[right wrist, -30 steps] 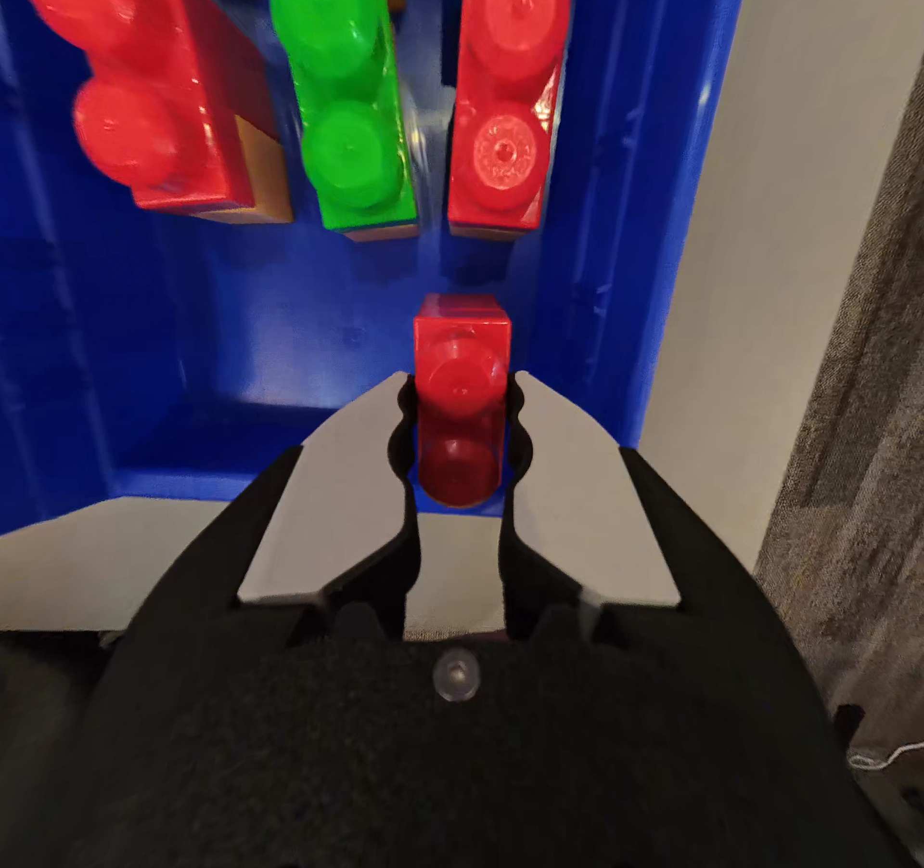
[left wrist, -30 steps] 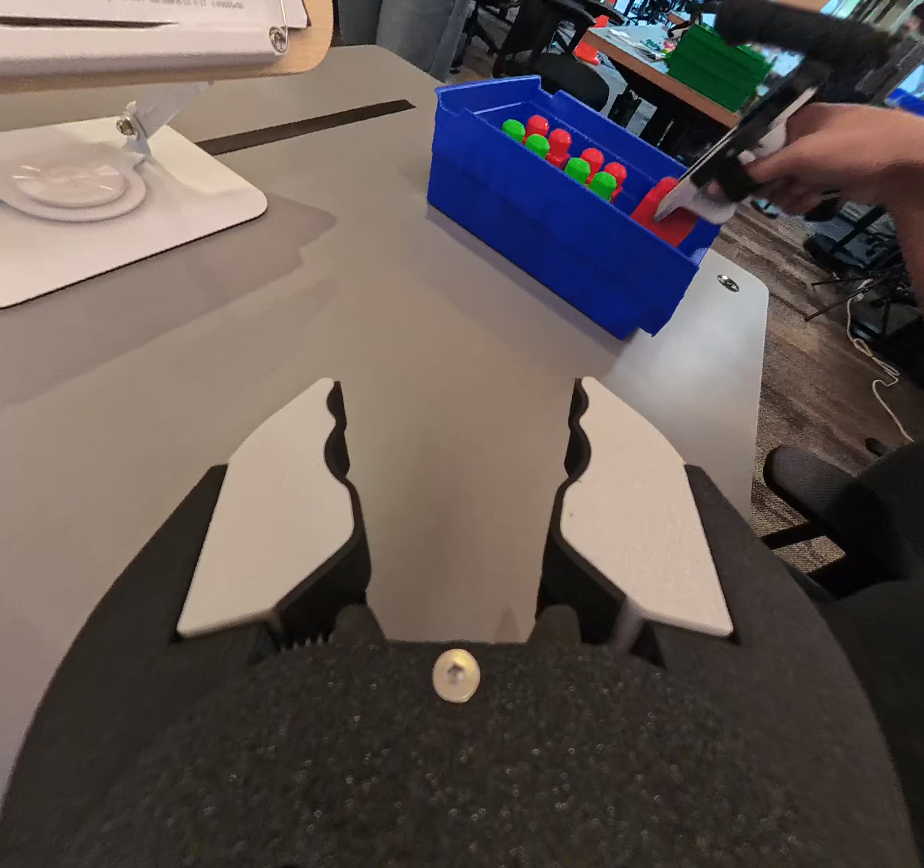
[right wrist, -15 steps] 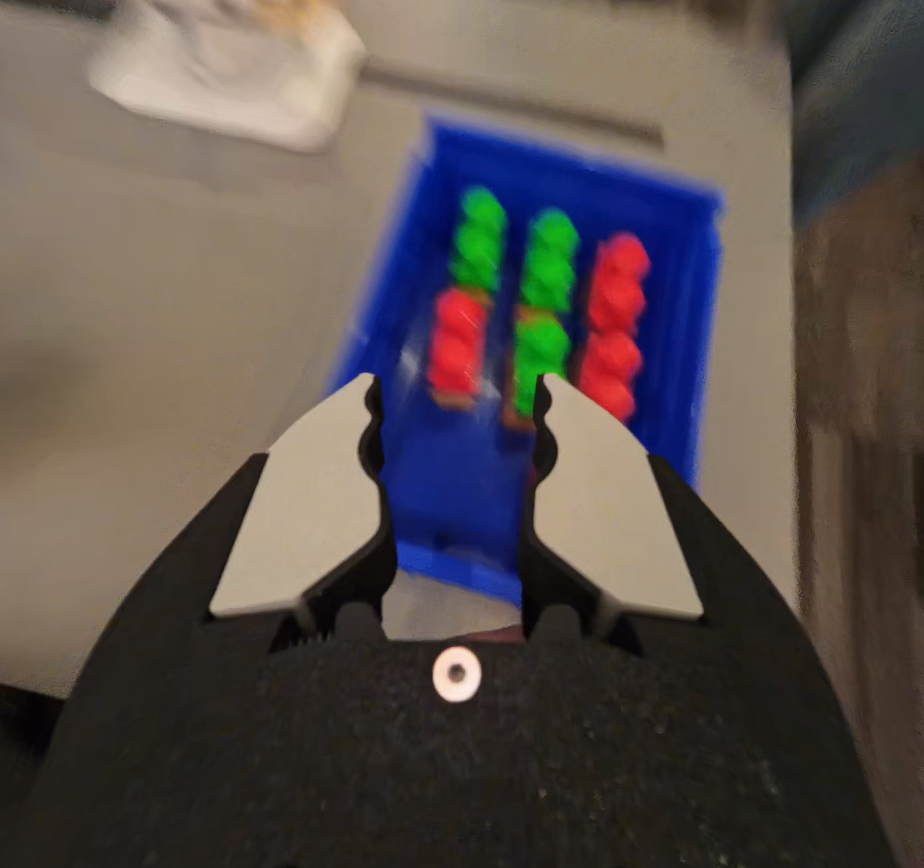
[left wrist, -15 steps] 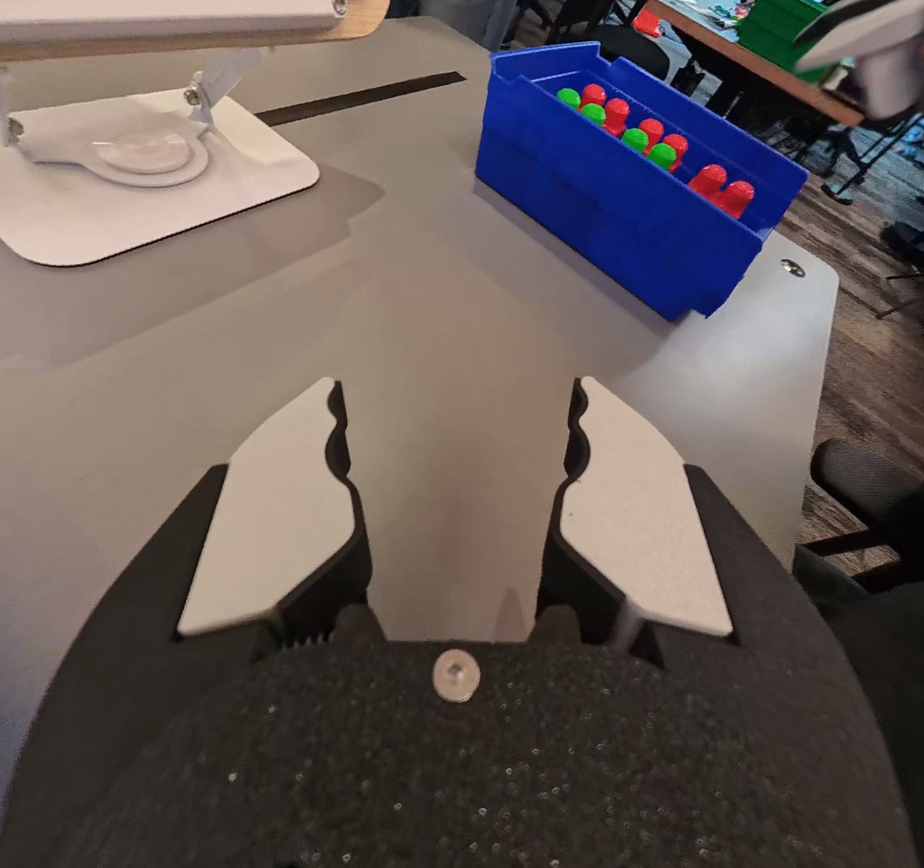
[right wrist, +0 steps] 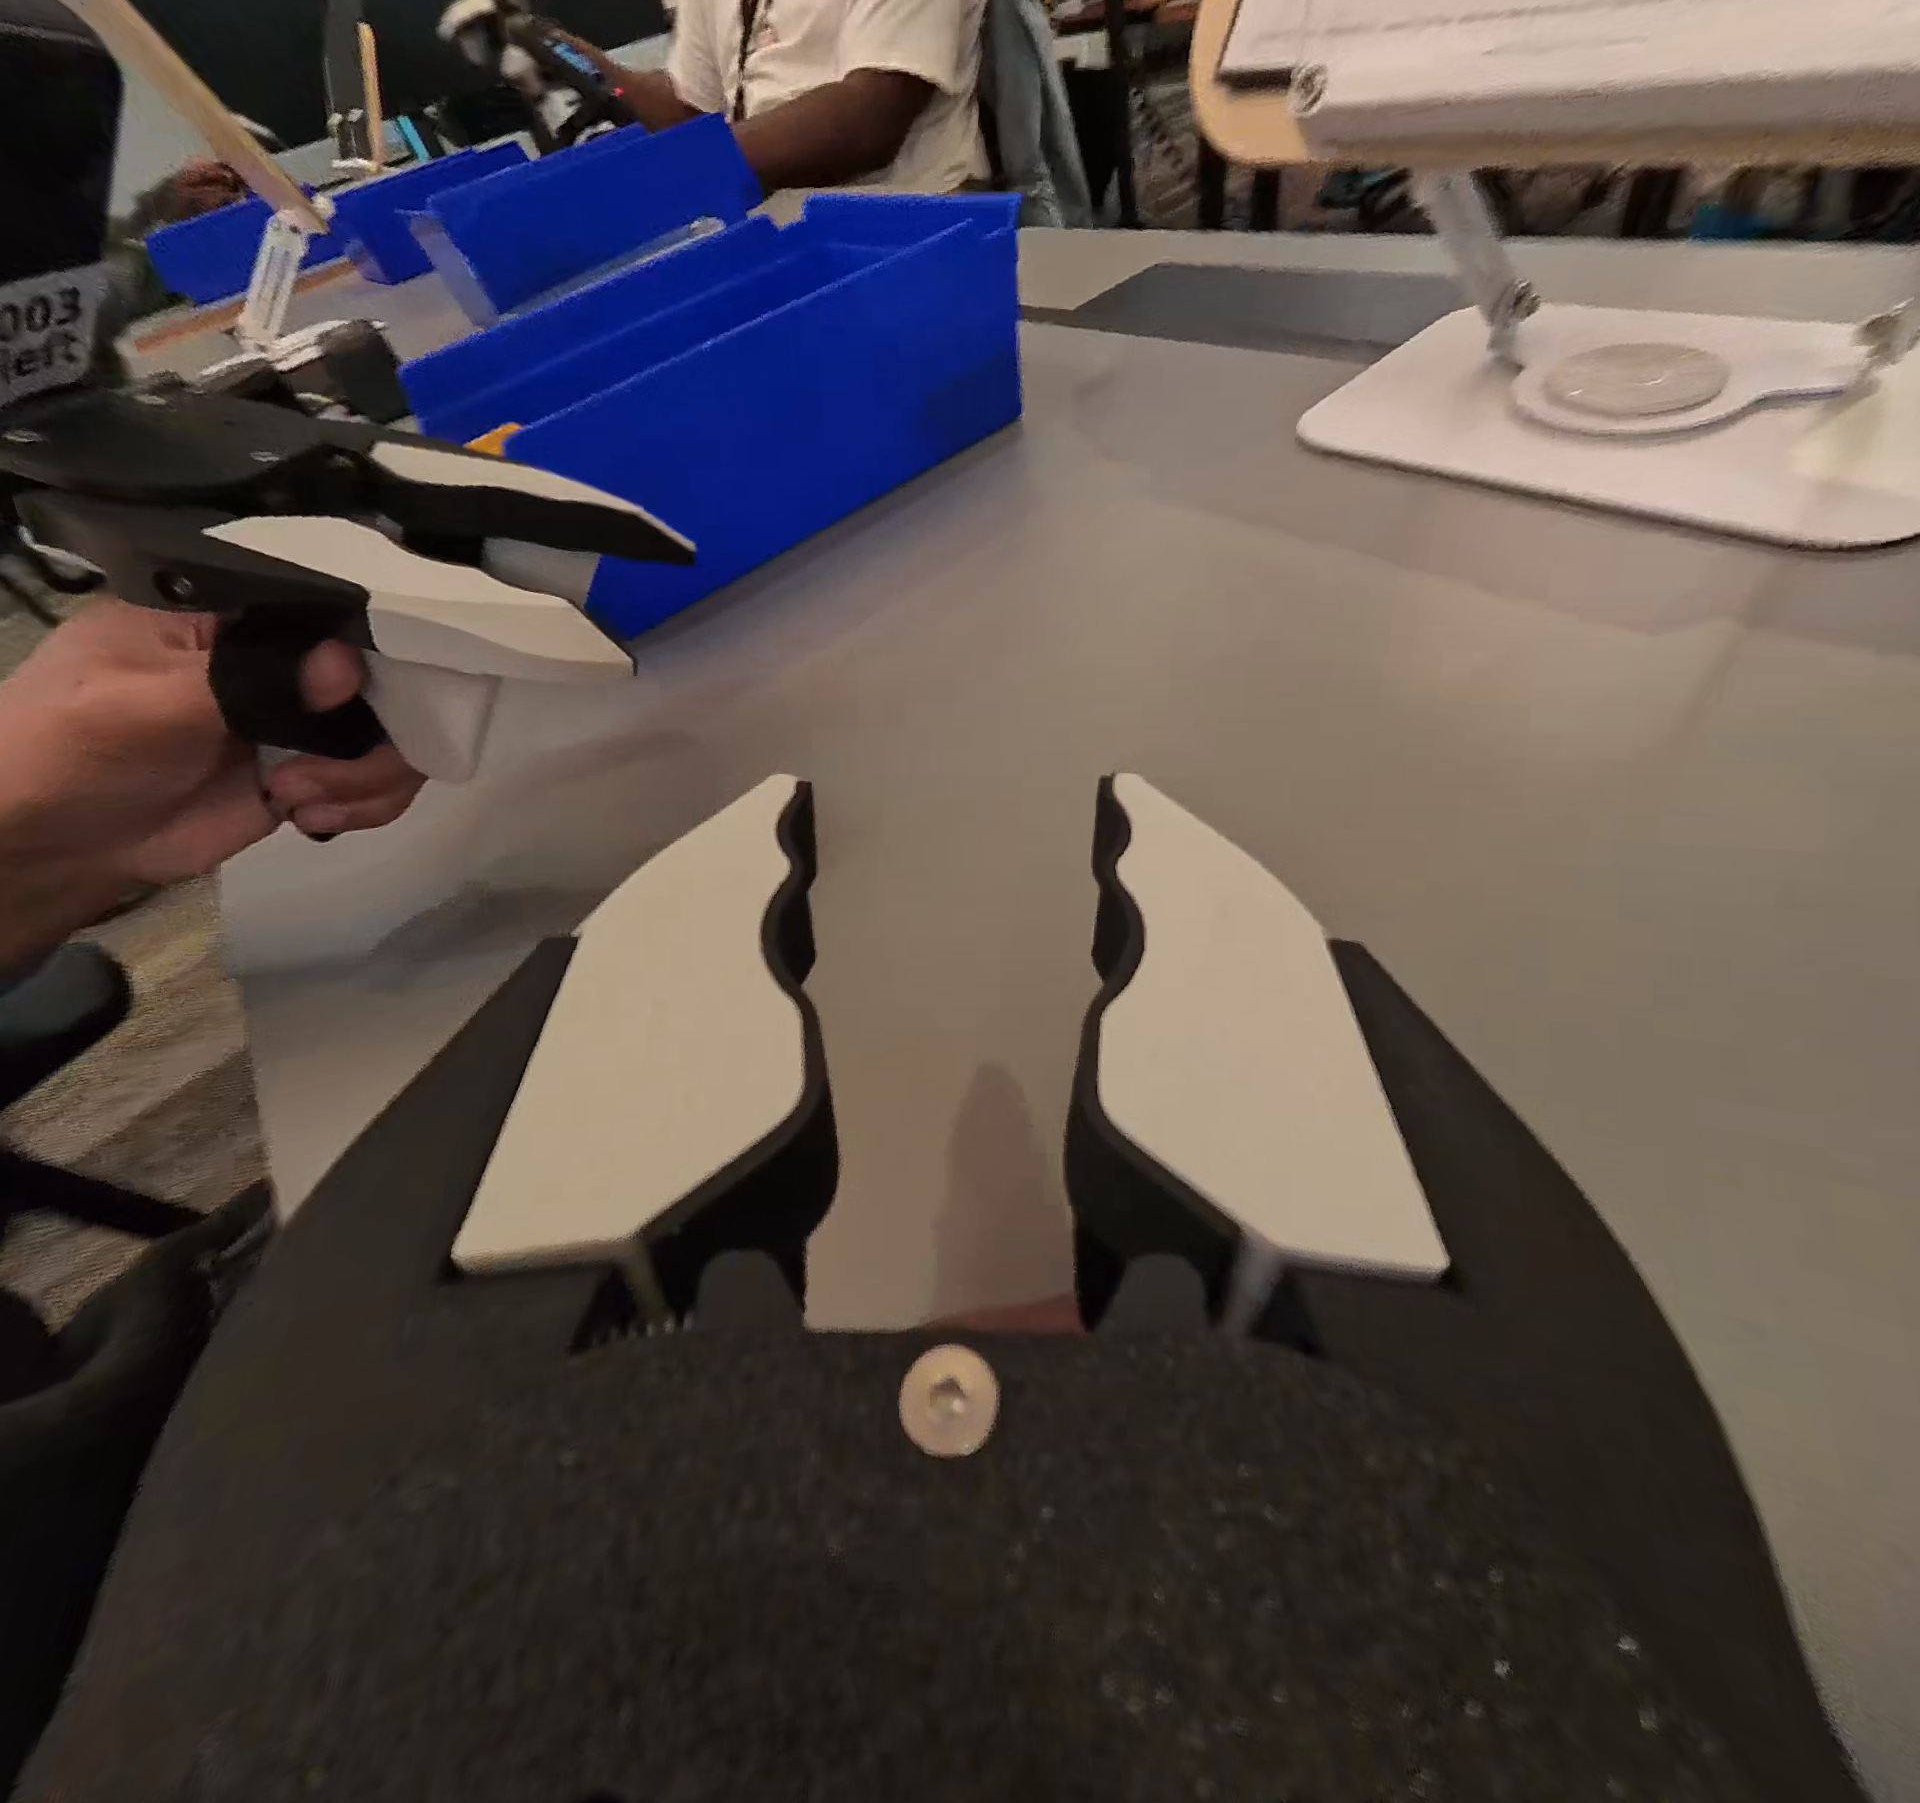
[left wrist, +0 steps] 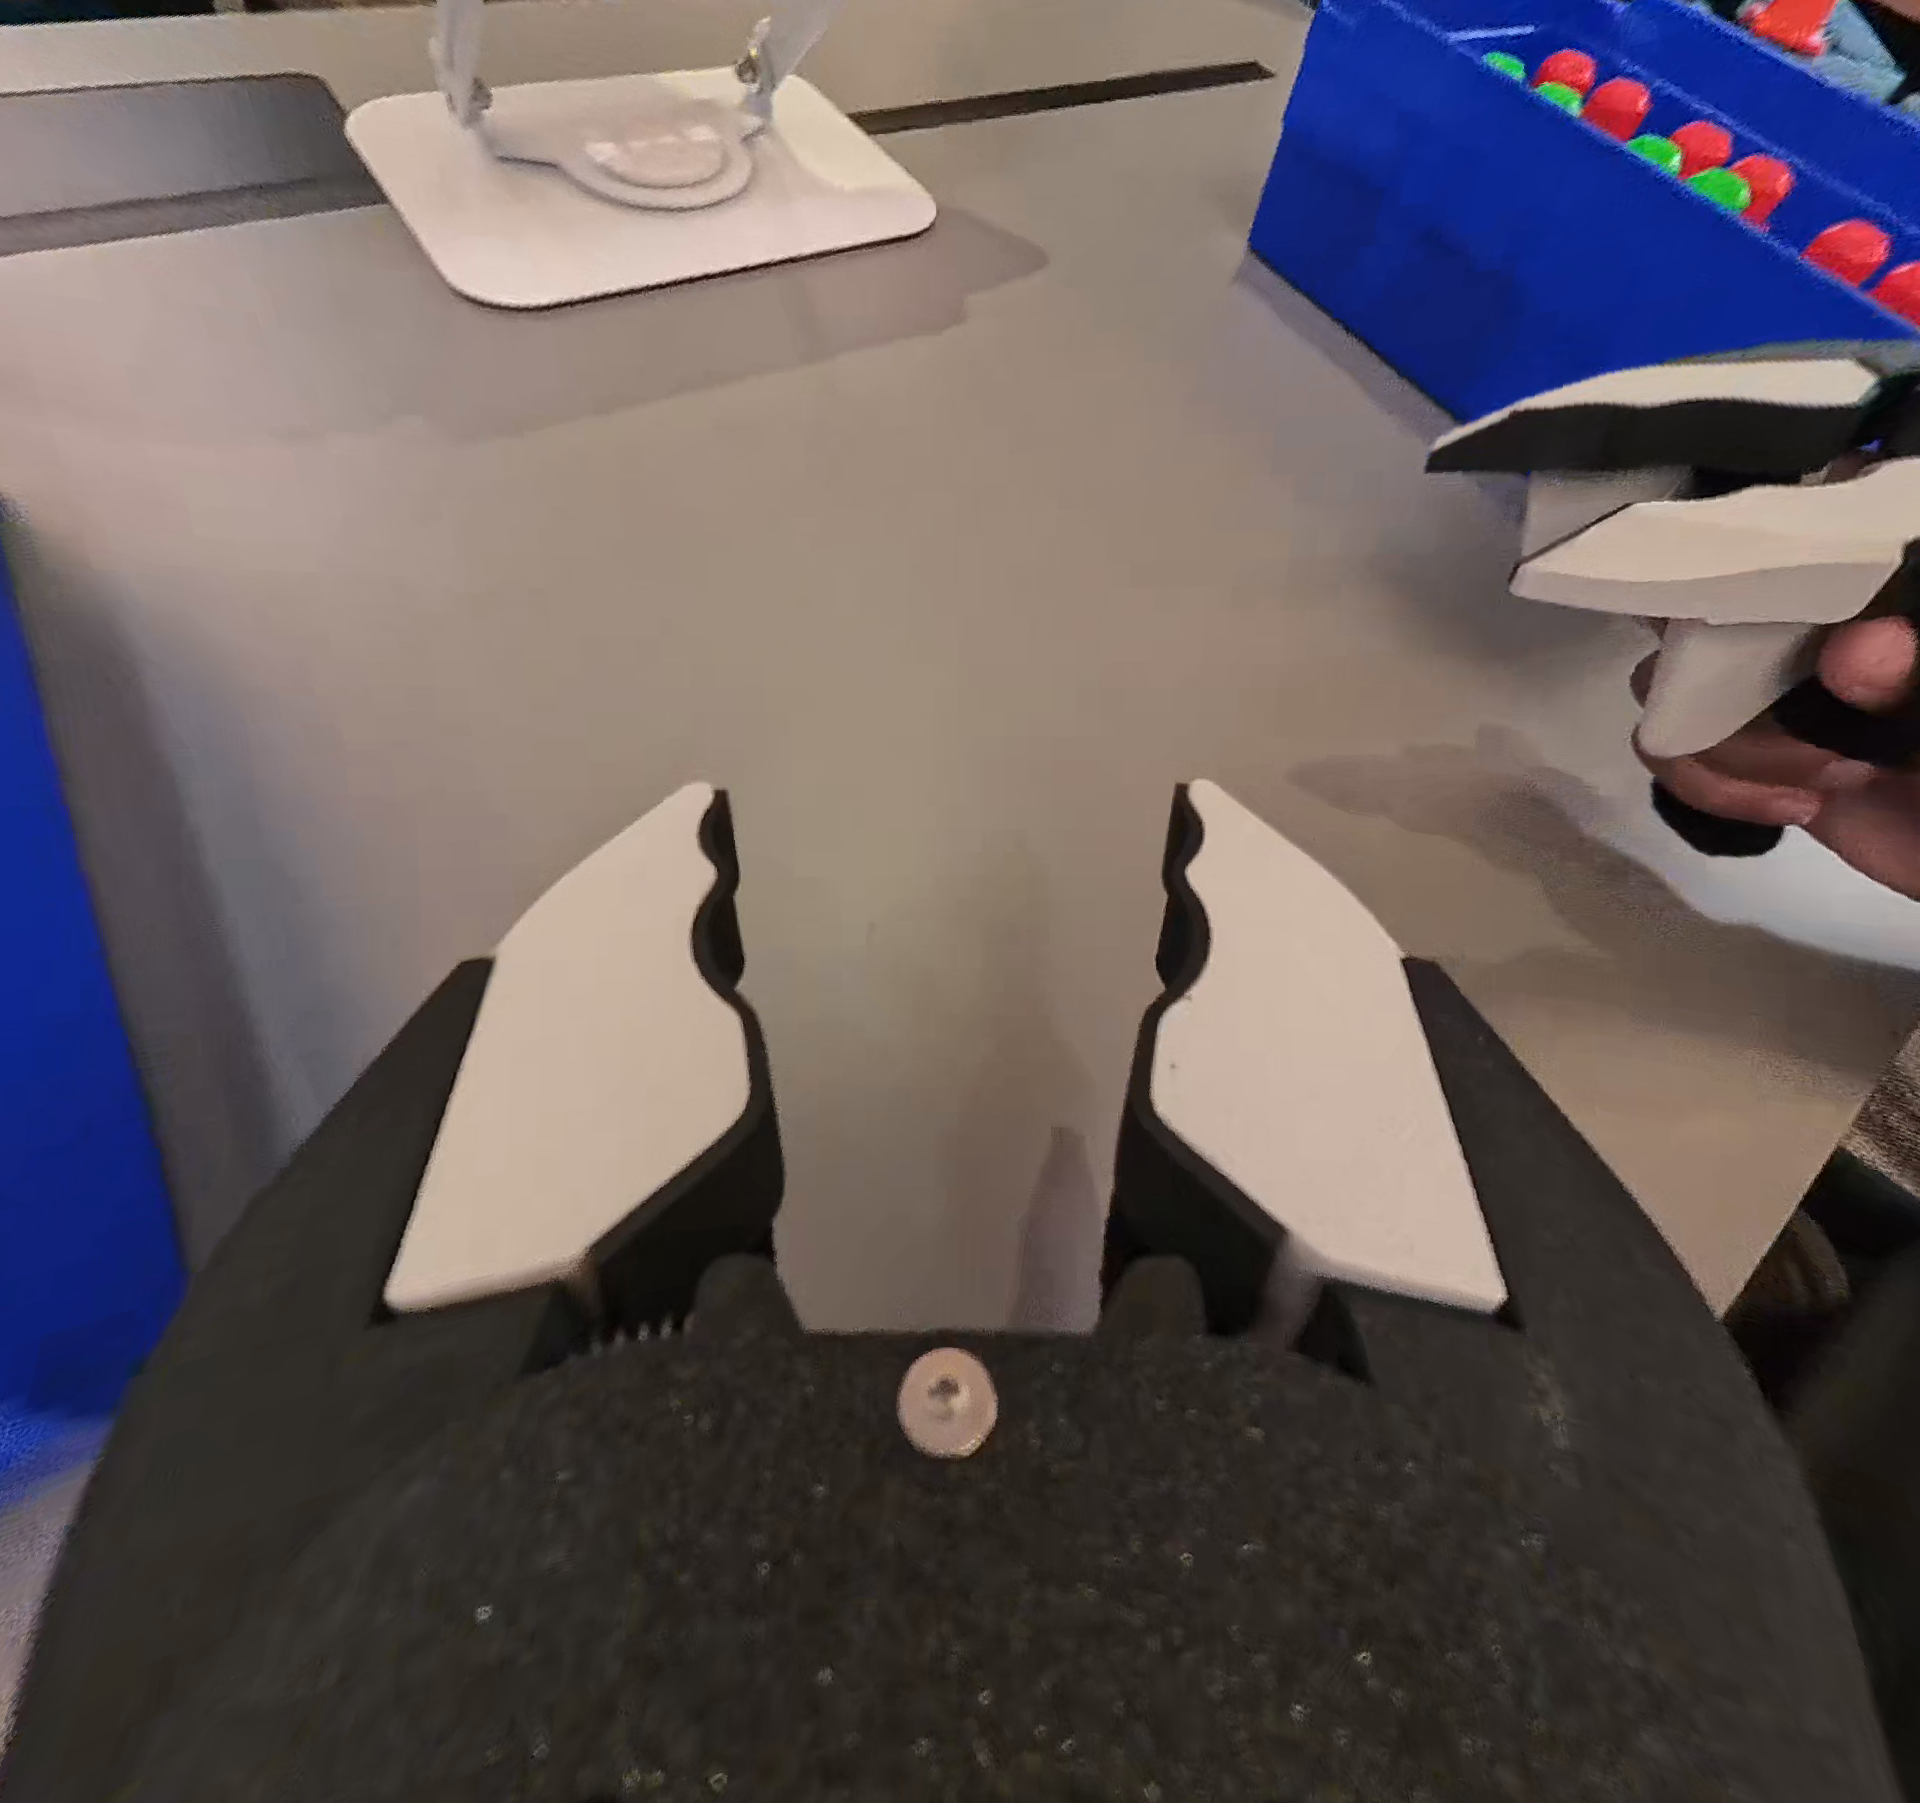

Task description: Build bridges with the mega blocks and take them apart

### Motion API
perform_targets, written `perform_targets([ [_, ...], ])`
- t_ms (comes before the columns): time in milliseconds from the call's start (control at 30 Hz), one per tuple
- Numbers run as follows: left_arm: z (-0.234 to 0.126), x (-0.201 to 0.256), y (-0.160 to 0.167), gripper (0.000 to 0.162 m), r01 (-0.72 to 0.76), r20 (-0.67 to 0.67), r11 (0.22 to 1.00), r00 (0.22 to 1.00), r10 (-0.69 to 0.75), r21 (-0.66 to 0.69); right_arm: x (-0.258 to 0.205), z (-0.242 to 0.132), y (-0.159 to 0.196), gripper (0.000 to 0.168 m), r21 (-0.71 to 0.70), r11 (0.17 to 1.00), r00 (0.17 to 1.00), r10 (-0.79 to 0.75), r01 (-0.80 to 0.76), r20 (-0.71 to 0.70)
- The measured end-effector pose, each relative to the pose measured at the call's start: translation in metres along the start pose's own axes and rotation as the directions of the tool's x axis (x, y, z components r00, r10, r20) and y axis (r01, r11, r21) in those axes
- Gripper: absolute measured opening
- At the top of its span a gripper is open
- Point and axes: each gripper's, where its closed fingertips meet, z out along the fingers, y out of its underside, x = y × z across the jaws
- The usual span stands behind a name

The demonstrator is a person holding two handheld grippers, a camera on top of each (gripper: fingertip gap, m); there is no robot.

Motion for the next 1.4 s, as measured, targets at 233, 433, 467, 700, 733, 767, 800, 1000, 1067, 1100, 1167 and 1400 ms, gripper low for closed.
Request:
perform_targets([
  [233,-0.02,-0.006,0.012,0.079,-0.001,0.051,1.0,0.999,0.003,-0.029,-0.005,0.005,0.014,0.049,-0.056,0.996,0.997,0.07,-0.067,0.042],
  [433,-0.081,-0.08,-0.012,0.077,-0.006,0.187,0.997,0.982,0.02,-0.078,-0.002,0.005,0.016,0.047,-0.069,0.998,1.0,-0.005,0.006,0.017],
  [467,-0.092,-0.104,-0.017,0.078,-0.021,0.24,0.994,0.97,0.047,-0.109,-0.002,0.005,0.017,0.047,-0.076,0.997,1.0,-0.008,0.009,0.019],
  [700,-0.14,-0.237,0.004,0.071,0.043,0.405,0.87,0.896,0.184,-0.49,0.0,0.004,0.018,0.044,-0.089,0.996,1.0,-0.005,0.007,0.027],
  [733,-0.143,-0.242,0.012,0.071,0.075,0.395,0.851,0.904,0.162,-0.52,0.001,0.004,0.019,0.044,-0.092,0.996,1.0,-0.004,0.006,0.023],
  [767,-0.147,-0.248,0.022,0.072,0.112,0.406,0.823,0.901,0.152,-0.557,0.002,0.004,0.018,0.044,-0.093,0.996,1.0,0.002,0.001,0.023],
  [800,-0.152,-0.255,0.031,0.073,0.147,0.429,0.795,0.89,0.153,-0.588,0.002,0.004,0.017,0.044,-0.088,0.996,1.0,0.01,-0.008,0.026],
  [1000,-0.15,-0.265,0.067,0.071,0.281,0.483,0.701,0.869,0.104,-0.656,0.004,0.004,0.019,0.043,-0.093,0.995,0.999,0.024,-0.021,0.036],
  [1067,-0.146,-0.268,0.07,0.065,0.318,0.509,0.702,0.857,0.074,-0.637,0.004,0.004,0.02,0.043,-0.099,0.995,0.999,0.029,-0.024,0.041],
  [1100,-0.145,-0.272,0.068,0.05,0.325,0.528,0.712,0.846,0.075,-0.622,0.003,0.003,0.02,0.042,-0.099,0.995,0.999,0.03,-0.025,0.043],
  [1167,-0.144,-0.274,0.068,0.034,0.339,0.538,0.71,0.84,0.067,-0.618,0.004,0.003,0.021,0.042,-0.102,0.995,0.999,0.028,-0.024,0.046],
  [1400,-0.141,-0.267,0.063,0.034,0.294,0.513,0.723,0.853,0.097,-0.625,0.004,0.002,0.02,0.041,-0.104,0.994,0.998,0.031,-0.026,0.046],
])
